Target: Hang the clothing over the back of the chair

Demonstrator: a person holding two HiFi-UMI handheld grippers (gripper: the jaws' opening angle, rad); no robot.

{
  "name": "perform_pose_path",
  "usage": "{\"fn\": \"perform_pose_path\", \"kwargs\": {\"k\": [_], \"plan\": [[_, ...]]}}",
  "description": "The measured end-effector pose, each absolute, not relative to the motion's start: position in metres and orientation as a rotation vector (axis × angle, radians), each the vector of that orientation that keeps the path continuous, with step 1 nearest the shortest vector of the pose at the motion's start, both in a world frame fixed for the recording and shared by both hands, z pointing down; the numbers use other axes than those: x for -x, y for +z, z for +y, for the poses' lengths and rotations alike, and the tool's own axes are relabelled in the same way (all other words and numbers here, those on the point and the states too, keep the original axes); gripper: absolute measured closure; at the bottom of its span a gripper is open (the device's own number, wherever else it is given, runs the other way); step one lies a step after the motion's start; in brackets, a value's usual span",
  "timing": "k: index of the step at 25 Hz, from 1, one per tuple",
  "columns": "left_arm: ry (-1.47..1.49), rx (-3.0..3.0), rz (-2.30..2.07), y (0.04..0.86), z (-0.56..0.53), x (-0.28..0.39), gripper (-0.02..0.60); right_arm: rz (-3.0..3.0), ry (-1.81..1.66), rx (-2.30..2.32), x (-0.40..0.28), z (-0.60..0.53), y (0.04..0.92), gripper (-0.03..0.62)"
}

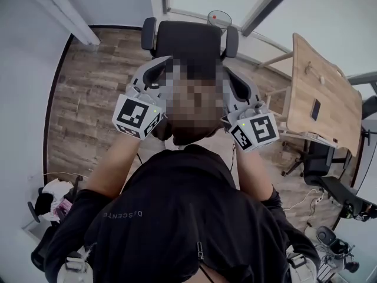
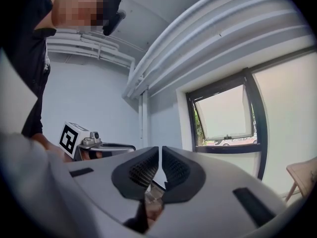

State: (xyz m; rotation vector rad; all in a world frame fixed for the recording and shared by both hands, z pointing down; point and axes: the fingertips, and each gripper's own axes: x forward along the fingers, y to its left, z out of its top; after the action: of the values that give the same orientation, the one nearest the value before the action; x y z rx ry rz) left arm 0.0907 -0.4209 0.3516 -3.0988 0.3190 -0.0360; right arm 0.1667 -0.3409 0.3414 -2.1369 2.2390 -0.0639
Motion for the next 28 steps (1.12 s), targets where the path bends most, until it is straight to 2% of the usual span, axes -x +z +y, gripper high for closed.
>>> {"fn": "perform_pose_path", "kwargs": {"k": [2, 5, 14, 28], "plan": [[-0.01, 3.092, 0.29, 0.348, -0.407, -0.084, 0.544, 2.24, -0.057, 2.145, -0.157, -0.329, 0.342, 0.585], [0.013, 3.088, 0.26, 0.346, -0.389, -0.077, 0.561, 2.256, -0.063, 2.146, -0.144, -0.313, 0.345, 0.586], [0.01, 3.085, 0.194, 0.347, -0.334, -0.073, 0.563, 2.289, -0.022, 2.151, -0.134, -0.266, 0.341, 0.588], [0.045, 3.038, 0.375, 0.333, -0.199, -0.055, 0.563, 2.424, 0.032, 1.964, -0.119, -0.148, 0.329, 0.588]]}}
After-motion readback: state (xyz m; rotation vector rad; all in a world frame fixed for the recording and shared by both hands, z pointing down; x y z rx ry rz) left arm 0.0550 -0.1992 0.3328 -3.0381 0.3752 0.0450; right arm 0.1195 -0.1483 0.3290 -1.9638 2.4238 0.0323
